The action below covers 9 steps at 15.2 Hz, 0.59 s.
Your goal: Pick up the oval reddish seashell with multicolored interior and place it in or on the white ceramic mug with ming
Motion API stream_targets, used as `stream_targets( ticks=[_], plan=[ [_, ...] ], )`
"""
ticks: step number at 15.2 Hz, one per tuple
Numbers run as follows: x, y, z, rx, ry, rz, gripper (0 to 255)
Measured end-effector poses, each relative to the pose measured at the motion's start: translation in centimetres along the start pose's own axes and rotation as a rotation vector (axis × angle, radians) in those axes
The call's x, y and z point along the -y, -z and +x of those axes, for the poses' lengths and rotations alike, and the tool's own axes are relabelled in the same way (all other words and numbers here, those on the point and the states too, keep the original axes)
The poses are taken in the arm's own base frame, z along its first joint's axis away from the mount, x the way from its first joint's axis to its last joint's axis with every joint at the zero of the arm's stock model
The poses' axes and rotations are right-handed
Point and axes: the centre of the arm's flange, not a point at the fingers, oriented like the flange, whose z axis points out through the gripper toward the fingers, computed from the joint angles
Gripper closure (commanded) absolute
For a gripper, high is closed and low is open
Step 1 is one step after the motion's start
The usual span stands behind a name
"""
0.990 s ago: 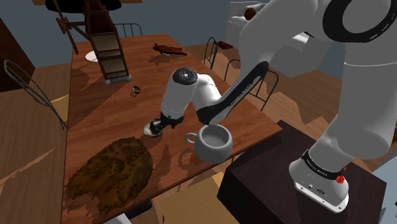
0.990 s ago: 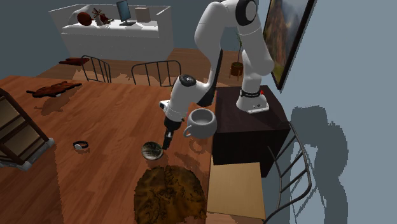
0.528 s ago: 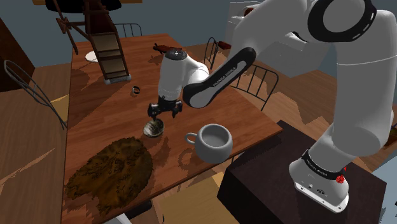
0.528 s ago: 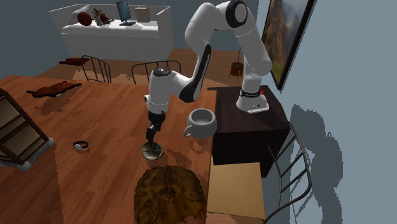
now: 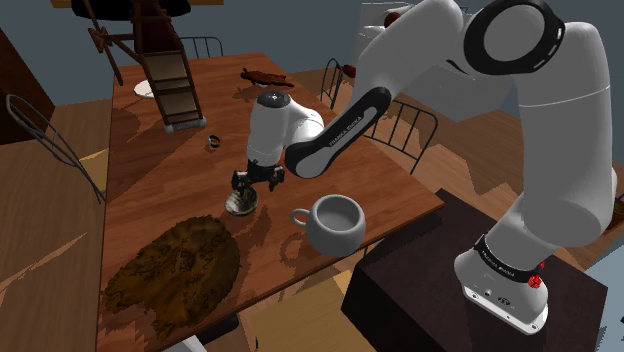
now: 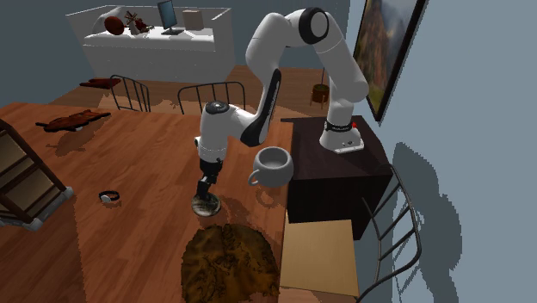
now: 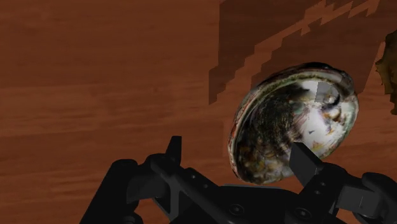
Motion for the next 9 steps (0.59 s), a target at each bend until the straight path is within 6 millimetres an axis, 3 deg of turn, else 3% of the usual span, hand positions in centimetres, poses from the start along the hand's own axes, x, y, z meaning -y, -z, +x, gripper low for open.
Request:
stream_targets(
  ticks=[4, 5, 9],
  plan=[
    [-0.02, -0.11, 0.04, 0.0, 0.0, 0.0, 0],
    [-0.02, -0.11, 0.04, 0.0, 0.0, 0.0, 255],
    [-0.02, -0.1, 0.05, 0.0, 0.0, 0.0, 255]
  ],
)
